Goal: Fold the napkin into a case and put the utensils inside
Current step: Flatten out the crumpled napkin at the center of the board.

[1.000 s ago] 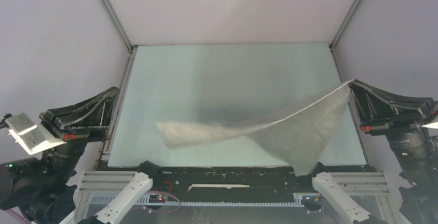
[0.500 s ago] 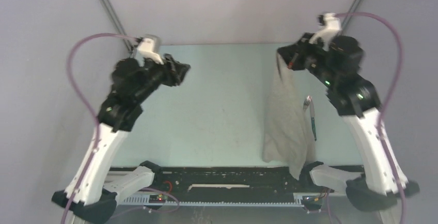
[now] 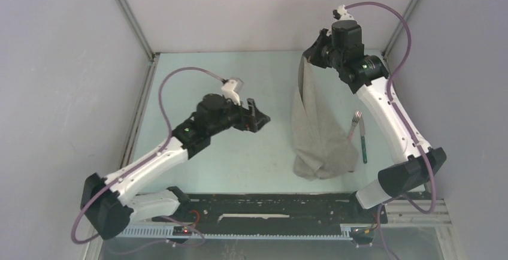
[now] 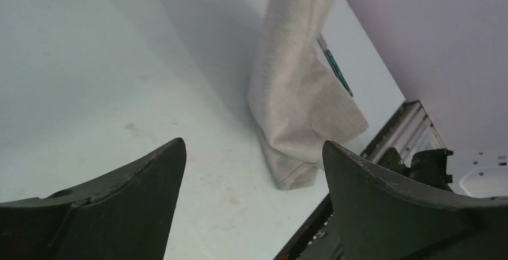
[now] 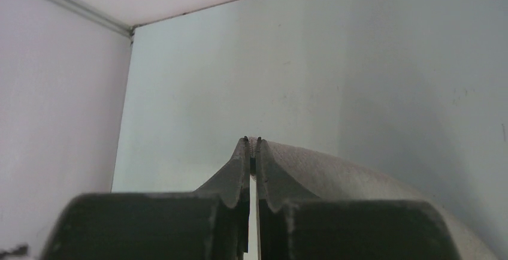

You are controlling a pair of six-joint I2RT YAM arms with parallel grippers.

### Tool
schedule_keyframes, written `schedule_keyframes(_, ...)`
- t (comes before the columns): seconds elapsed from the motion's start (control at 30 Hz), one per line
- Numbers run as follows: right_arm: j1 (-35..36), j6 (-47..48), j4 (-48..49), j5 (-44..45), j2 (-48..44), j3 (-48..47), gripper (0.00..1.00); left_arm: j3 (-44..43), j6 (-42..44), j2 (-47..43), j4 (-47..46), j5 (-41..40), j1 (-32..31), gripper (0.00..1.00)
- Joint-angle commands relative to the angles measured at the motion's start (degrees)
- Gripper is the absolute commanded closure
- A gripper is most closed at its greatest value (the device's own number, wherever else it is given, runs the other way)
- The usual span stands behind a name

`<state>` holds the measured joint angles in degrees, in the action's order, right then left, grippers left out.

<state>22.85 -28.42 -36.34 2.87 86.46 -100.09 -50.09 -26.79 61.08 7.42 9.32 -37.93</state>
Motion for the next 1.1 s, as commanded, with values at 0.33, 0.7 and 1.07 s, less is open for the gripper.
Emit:
schedule_keyframes(0.33, -8.7, -5.6, -5.0, -2.1, -0.7, -4.2, 1.0, -14.6, -0.1, 31.9, -11.0, -22.6, -28.5, 0.09)
schedule_keyframes(0.7, -9.7, -4.8, -6.7, -4.1, -3.2, -5.4, 1.0, -36.9, 10.3, 50.7, 10.3, -28.7, -37.8, 0.16)
schedule_keyframes(1.07, -9.8, -4.7, -6.1, -4.8, -5.1, -3.5, 1.0, -49.9, 23.3, 61.2, 25.5, -34.0, -40.8, 0.21)
